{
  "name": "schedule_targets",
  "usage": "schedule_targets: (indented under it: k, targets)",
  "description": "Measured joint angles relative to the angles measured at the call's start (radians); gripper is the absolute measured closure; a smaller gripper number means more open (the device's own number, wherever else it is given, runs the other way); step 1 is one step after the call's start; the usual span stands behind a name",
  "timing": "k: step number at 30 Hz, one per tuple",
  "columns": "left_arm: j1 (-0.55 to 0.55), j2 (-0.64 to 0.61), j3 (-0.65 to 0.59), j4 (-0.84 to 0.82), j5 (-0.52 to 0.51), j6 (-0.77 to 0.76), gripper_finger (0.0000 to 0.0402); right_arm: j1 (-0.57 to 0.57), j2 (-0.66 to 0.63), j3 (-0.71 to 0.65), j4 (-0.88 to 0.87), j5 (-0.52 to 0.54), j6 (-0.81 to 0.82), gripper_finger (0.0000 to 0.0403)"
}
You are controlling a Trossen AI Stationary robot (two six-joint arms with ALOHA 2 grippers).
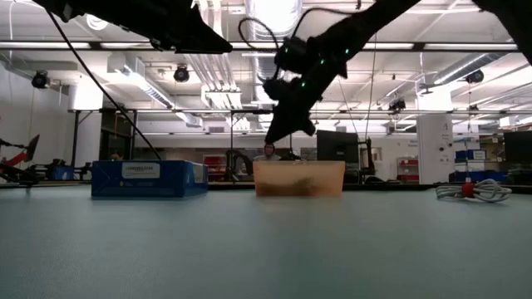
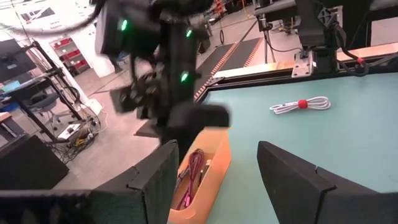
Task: Pick and place USB-C Cables
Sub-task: Put the white charger cable into the orange bin
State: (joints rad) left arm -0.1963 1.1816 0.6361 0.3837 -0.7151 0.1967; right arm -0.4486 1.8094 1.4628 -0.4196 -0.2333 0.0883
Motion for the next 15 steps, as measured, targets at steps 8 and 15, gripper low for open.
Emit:
schedule_targets:
  k: [8,15]
  targets:
    - [0.0,0.004,0.0,0.0,0.0,-0.008,0.0198,0.109,-0.188,-0.081,-0.145,-0.002,-0.036,0.0394]
    - [0.0,0.009,0.0,0.0,0.0,-0.035,0.0198,0.219,-0.393,-0.297,-0.11,0.027,0.042,0.0394]
